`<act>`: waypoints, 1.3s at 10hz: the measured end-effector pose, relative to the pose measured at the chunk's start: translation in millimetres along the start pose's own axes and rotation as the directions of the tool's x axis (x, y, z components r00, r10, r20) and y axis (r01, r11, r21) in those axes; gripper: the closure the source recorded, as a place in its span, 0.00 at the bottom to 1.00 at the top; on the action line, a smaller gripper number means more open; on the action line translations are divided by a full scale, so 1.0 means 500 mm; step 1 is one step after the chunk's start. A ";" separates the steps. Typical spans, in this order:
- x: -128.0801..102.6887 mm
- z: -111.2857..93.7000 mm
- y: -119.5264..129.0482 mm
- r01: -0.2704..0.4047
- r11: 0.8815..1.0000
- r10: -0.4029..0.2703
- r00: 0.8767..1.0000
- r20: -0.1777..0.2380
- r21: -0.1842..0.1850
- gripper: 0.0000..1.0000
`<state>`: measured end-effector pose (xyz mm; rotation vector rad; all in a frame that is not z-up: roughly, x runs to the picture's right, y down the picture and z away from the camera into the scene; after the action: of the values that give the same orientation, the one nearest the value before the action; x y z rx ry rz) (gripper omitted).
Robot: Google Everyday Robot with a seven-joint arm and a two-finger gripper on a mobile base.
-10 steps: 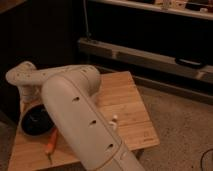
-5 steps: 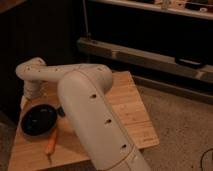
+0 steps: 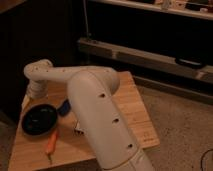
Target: Push the ceramic bowl across the table
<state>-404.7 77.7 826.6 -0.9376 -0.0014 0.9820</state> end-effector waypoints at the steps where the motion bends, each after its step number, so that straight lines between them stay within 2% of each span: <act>1: 0.006 0.007 0.022 0.016 1.000 -0.016 1.000 -0.014 -0.015 0.20; 3: 0.021 0.004 0.055 0.039 0.999 -0.040 0.998 -0.037 -0.038 0.20; 6: 0.059 -0.022 0.089 0.062 0.995 -0.067 0.995 -0.069 -0.072 0.20; 9: 0.110 -0.026 0.073 0.046 0.995 -0.057 0.991 -0.119 -0.092 0.20; 12: 0.145 0.001 0.056 0.036 0.996 -0.052 0.979 -0.196 -0.083 0.20; 13: 0.155 0.010 0.048 0.033 0.997 -0.049 0.975 -0.219 -0.075 0.24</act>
<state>-378.1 141.2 783.1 -1.1045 0.1313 0.8395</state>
